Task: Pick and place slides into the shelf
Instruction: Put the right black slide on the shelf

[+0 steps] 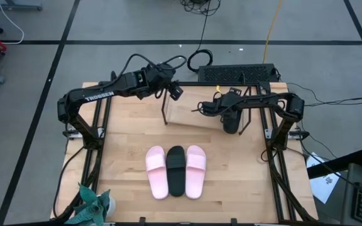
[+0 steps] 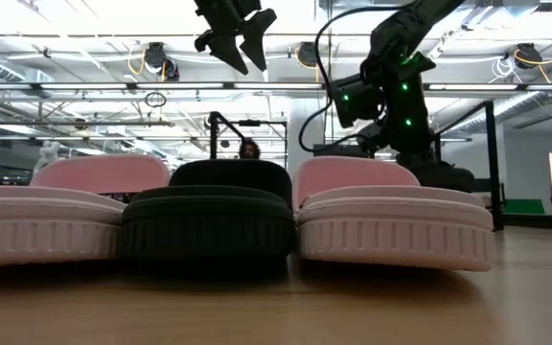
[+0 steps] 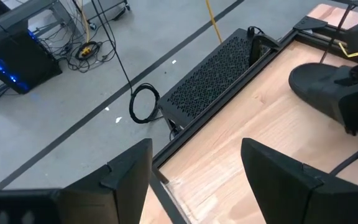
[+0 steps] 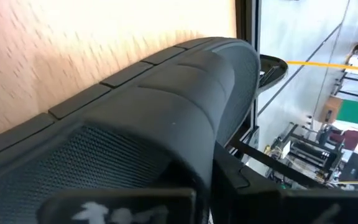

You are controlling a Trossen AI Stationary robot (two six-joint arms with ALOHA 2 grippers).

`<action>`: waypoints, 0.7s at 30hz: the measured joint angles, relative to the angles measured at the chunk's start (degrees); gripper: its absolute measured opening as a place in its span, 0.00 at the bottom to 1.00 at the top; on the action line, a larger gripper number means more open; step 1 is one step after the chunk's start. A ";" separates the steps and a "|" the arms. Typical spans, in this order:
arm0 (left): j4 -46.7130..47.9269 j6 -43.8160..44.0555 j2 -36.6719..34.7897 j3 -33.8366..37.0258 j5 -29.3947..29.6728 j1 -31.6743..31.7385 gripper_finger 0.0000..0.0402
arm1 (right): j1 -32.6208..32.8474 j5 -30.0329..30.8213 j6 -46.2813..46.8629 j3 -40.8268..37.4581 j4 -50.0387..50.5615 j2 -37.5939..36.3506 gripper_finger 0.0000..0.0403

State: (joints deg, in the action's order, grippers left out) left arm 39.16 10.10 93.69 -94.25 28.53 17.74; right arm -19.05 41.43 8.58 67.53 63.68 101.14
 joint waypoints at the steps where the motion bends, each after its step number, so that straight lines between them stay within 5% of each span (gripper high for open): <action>1: -0.05 -0.17 0.00 0.24 0.00 0.00 0.62 | 0.02 0.24 -0.02 -0.43 -0.43 -0.04 0.00; 8: -0.40 -0.45 0.00 3.40 0.00 0.00 0.62 | 0.02 -0.32 -0.04 -1.34 -2.49 -0.11 0.05; 21: -2.47 0.91 0.00 7.46 0.02 -0.04 0.62 | 0.26 -1.26 -0.08 -1.42 -2.39 0.00 0.34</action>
State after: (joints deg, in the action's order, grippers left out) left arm 36.68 11.00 93.69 -86.78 28.56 17.69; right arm -18.79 40.17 8.49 66.11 61.29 101.14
